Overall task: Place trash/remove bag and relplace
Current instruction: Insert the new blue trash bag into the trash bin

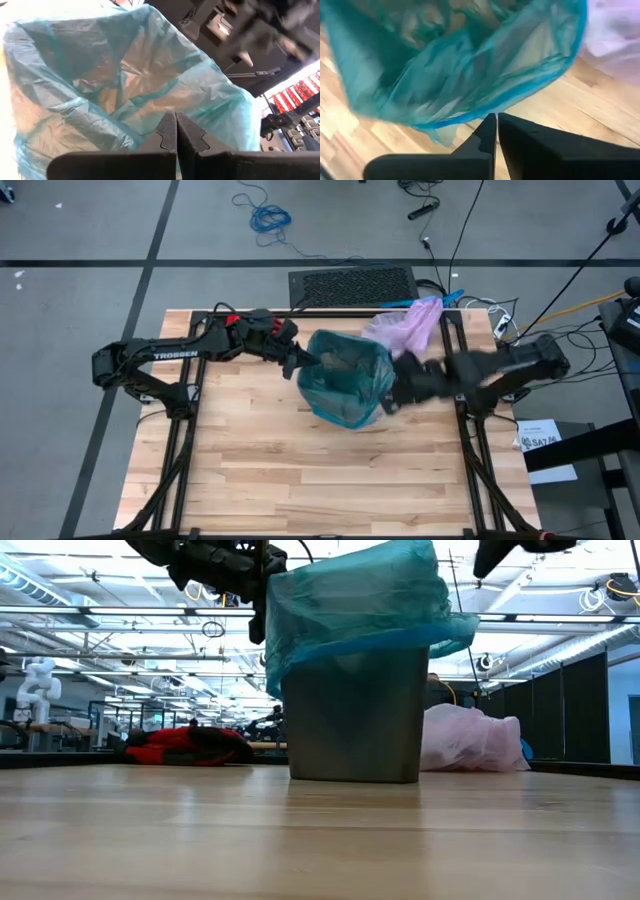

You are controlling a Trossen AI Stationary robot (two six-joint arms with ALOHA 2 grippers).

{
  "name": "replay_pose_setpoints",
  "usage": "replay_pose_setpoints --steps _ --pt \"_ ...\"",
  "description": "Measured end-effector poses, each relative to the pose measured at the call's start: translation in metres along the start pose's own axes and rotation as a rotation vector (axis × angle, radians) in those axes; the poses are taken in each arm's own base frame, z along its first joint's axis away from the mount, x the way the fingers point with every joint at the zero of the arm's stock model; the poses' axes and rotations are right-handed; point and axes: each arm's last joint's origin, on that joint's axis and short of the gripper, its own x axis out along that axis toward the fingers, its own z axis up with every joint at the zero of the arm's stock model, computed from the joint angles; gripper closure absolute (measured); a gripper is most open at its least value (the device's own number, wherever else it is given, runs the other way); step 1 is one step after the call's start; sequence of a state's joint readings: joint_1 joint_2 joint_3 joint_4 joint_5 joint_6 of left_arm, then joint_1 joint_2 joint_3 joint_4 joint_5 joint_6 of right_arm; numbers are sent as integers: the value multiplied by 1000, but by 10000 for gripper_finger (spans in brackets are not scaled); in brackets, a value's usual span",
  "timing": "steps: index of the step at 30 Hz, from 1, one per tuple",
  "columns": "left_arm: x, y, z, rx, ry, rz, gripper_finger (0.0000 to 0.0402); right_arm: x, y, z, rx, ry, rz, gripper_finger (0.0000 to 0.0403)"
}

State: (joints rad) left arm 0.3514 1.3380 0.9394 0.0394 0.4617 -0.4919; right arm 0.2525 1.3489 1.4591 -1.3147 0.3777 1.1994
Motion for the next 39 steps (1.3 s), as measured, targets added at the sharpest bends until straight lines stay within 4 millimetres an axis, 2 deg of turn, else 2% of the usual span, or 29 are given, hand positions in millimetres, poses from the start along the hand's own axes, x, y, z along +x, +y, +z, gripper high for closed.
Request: replay_pose_setpoints --steps 3,6,10,15,19,21,25,35,39 --pt "0 1 1 -1 -4 3 401 5 13 -31 -17 -150 37 401" --pt "-1 2 1 -3 -5 5 401 17 28 -48 -31 -310 97 402" --pt "-1 2 1 -3 -6 5 401 50 37 -59 -79 -377 90 403" --pt "-1 2 1 -28 -8 7 401 91 38 -69 -62 -384 66 403" --pt "-1 2 1 -28 -8 8 401 114 32 -71 -63 -380 15 403" --pt "-1 2 1 -28 -8 8 401 119 29 -71 -63 -377 -5 403" --pt "-1 2 1 -27 -8 7 401 115 30 -69 -67 -374 -1 403" --pt "-5 11 7 -29 -44 27 401 57 55 -63 -127 -417 171 403" --pt "-9 12 16 -17 -70 34 401 50 58 -64 -157 -419 182 403"
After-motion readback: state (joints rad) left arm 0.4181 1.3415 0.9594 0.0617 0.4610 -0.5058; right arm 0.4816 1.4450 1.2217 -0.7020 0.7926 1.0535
